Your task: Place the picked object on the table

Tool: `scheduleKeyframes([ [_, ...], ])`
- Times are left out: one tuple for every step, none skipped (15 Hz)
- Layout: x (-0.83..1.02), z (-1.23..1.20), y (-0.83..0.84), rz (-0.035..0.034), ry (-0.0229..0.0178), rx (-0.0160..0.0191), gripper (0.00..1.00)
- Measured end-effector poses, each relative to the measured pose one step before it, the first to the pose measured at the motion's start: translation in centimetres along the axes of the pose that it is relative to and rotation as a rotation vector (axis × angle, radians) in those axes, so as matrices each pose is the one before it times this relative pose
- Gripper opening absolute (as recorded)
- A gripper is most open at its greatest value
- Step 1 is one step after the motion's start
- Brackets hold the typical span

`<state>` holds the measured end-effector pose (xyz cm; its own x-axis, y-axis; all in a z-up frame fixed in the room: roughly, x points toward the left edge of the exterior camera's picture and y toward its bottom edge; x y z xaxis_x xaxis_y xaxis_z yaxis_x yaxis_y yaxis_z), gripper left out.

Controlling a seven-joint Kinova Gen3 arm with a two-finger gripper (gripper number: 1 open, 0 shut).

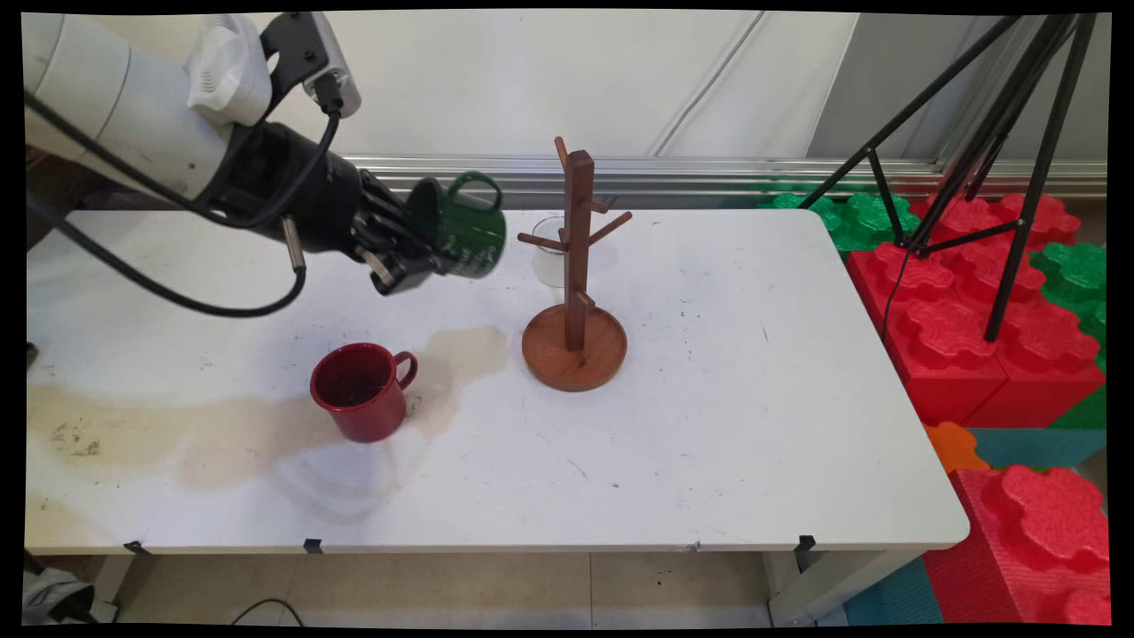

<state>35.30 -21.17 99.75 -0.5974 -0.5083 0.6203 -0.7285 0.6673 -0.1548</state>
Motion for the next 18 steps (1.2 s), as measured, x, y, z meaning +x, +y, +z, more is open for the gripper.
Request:
scheduleKeyframes([
  [0.027,0.146,-0.626,0.01454,-0.01863,0.01265,0.00],
  [0.031,0.156,-0.448,0.00999,-0.01295,0.00764,0.00],
  [0.047,0.269,-0.654,0.01553,-0.01950,0.00955,0.00],
  [0.048,0.289,-0.529,0.01372,-0.01765,0.00646,0.00],
  [0.057,0.324,-0.510,0.01407,-0.01806,0.00492,0.00],
  [0.063,0.494,-0.699,0.01925,-0.02593,0.00635,0.00],
  [0.077,0.546,-0.696,0.01874,-0.02610,0.00564,0.00],
  [0.063,0.498,-0.576,0.01509,-0.02191,0.00409,0.00],
  [0.044,0.371,-0.394,0.00979,-0.01510,0.00224,0.00],
  [0.086,0.640,-0.643,0.01389,-0.02422,0.00359,0.00],
  [0.090,0.598,-0.540,0.00893,-0.02085,0.00306,0.00],
  [0.144,0.739,-0.614,0.00674,-0.02289,0.00223,0.00],
  [0.107,0.642,-0.477,0.00428,-0.02029,0.00031,0.00],
  [0.097,0.465,-0.306,0.00277,-0.01467,-0.00071,0.00],
  [0.188,0.686,-0.420,0.00519,-0.02138,-0.00102,0.00],
  [0.123,0.487,-0.260,0.00376,-0.01575,-0.00093,0.00],
  [0.202,0.712,-0.369,0.00515,-0.02196,-0.00108,0.00],
  [0.266,0.867,-0.396,0.00638,-0.02494,-0.00168,0.00],
])
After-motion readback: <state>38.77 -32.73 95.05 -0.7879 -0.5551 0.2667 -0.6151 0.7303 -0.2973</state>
